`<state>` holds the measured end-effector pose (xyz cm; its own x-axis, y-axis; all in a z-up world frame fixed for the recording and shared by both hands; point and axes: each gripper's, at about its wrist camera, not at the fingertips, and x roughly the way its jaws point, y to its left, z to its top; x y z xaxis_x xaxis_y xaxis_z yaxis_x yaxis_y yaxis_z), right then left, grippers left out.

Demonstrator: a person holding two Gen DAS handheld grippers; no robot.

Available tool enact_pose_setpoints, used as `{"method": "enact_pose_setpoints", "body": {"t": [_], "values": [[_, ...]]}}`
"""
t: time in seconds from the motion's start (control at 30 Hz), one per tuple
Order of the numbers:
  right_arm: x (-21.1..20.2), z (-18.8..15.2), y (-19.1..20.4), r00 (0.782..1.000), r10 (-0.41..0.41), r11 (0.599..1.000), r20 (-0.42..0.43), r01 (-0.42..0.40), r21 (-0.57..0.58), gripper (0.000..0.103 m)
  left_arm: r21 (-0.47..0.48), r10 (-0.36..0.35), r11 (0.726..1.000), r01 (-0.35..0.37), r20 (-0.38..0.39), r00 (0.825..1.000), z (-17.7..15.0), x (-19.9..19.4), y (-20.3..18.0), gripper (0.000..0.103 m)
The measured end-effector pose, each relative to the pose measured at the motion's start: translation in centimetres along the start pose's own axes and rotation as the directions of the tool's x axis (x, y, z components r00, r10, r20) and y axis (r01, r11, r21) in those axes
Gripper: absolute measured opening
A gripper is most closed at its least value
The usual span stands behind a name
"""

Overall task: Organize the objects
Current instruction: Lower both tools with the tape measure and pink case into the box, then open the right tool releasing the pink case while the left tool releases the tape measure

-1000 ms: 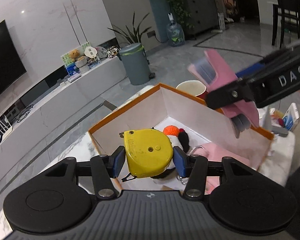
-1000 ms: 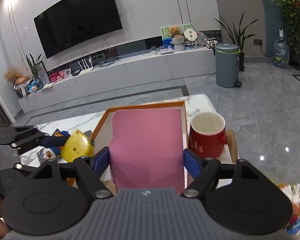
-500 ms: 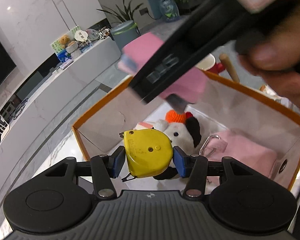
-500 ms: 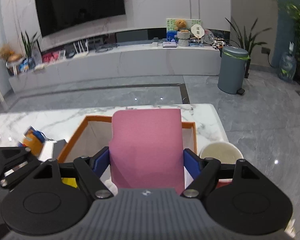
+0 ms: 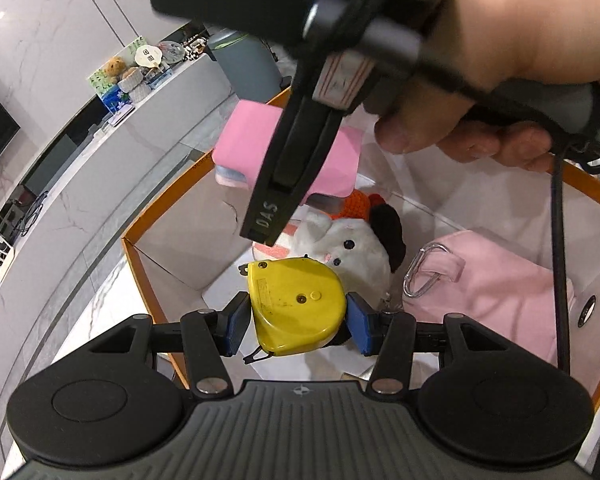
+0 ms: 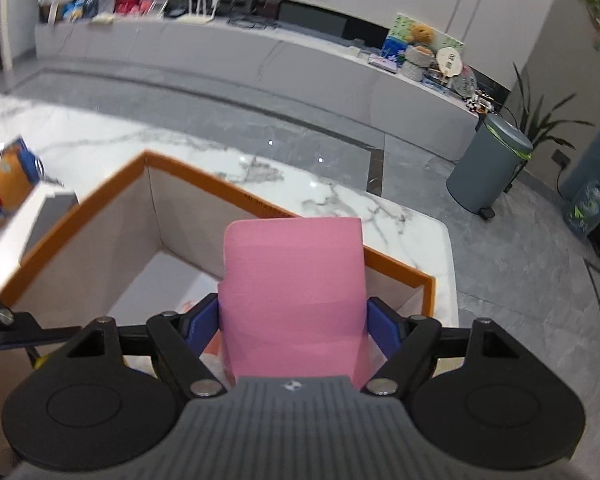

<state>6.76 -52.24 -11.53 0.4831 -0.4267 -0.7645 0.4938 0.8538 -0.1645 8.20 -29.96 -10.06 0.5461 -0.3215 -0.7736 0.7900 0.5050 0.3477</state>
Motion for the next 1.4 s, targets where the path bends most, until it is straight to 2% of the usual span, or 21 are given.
{"method": "enact_pose_setpoints", "body": {"t": [0.33, 0.53, 0.67, 0.77, 0.9, 1.03, 1.1, 1.2, 1.33, 1.4], "values": [[1.6, 0.0, 0.6, 0.999, -0.026, 0.991, -0.019, 0.023, -0.135, 0.079, 0.035, -0.006, 0.999, 0.008, -0.051, 0.999, -0.3, 1.1, -0.2, 0.059], [2.0, 0.6, 1.0, 0.997, -0.027, 0.958, -0.069, 0.006, -0.287, 0.079, 0.042, -0.008, 0.999, 0.011, -0.086, 0.996, -0.4, 1.6, -0.1, 0.059], [2.3, 0.9, 1.7, 0.993, -0.045, 0.885, -0.113, -0.012, -0.465, 0.079, 0.043, -0.015, 0.999, 0.019, -0.092, 0.996, -0.5, 1.7, -0.1, 0.058], [2.4, 1.1, 2.7, 0.989, -0.006, 0.814, -0.151, -0.082, -0.575, 0.079, 0.043, -0.022, 0.999, 0.027, -0.097, 0.995, -0.5, 1.7, -0.1, 0.058], [3.0, 1.2, 3.6, 0.977, 0.033, 0.731, -0.211, -0.167, -0.662, 0.079, 0.049, -0.030, 0.998, 0.036, -0.115, 0.993, -0.3, 1.9, -0.1, 0.058], [3.3, 2.1, 3.6, 0.957, 0.076, 0.717, -0.279, -0.247, -0.652, 0.079, 0.039, -0.042, 0.998, 0.049, -0.162, 0.986, -0.3, 2.3, 0.2, 0.059], [3.4, 2.2, 3.5, 0.945, 0.116, 0.706, -0.306, -0.295, -0.643, 0.079, 0.065, -0.036, 0.997, 0.050, -0.194, 0.980, -0.2, 2.7, -0.1, 0.060], [3.4, 2.2, 3.3, 0.946, 0.137, 0.670, -0.293, -0.306, -0.676, 0.080, 0.067, -0.033, 0.997, 0.048, -0.201, 0.979, -0.2, 2.7, 0.1, 0.064], [3.0, 2.1, 3.2, 0.947, 0.137, 0.675, -0.290, -0.304, -0.672, 0.083, 0.078, -0.038, 0.995, 0.057, -0.219, 0.975, -0.7, 2.5, -0.2, 0.066], [2.8, 2.3, 2.8, 0.945, 0.144, 0.702, -0.294, -0.307, -0.643, 0.086, 0.087, -0.035, 0.995, 0.055, -0.220, 0.975, -0.7, 2.4, -0.4, 0.069]]}}
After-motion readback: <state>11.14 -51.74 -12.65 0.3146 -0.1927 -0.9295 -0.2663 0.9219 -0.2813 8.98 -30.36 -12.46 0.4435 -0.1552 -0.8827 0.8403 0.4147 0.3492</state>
